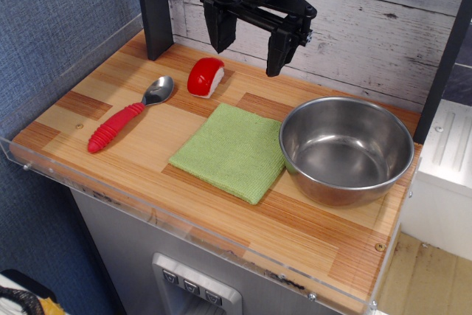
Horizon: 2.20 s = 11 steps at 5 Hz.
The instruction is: Move the green cloth next to the brush
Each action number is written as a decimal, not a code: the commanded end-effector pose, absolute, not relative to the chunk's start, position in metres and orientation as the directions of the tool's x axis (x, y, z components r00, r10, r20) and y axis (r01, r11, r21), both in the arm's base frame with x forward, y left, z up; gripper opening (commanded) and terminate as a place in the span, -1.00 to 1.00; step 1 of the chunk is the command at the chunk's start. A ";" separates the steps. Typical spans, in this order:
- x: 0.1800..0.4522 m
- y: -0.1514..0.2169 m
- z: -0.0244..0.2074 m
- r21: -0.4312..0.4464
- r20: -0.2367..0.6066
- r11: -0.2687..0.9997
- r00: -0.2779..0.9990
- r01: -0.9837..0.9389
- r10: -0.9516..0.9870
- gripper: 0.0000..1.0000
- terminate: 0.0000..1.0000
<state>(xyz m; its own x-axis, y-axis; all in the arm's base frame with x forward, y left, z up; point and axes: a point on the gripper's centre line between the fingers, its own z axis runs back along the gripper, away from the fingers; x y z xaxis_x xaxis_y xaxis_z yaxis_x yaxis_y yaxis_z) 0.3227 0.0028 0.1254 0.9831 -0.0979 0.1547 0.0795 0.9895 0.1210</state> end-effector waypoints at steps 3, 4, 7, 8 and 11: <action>0.317 0.021 0.120 0.096 0.144 0.994 0.988 0.046 -0.060 1.00 -1.00; 0.302 0.031 0.104 0.134 0.098 0.990 0.994 0.039 -0.052 1.00 -1.00; 0.288 0.025 0.059 0.177 -0.016 0.979 0.995 0.098 -0.097 1.00 -1.00; 0.289 0.029 0.047 0.154 -0.004 0.981 0.992 0.122 -0.123 1.00 -1.00; 0.283 0.039 0.038 0.140 0.117 0.990 0.993 -0.002 -0.014 1.00 -1.00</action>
<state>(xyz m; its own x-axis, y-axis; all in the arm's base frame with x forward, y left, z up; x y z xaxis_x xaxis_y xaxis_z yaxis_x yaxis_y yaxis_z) 0.2784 0.0365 0.0232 0.9977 -0.0136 0.0665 0.0048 0.9915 0.1299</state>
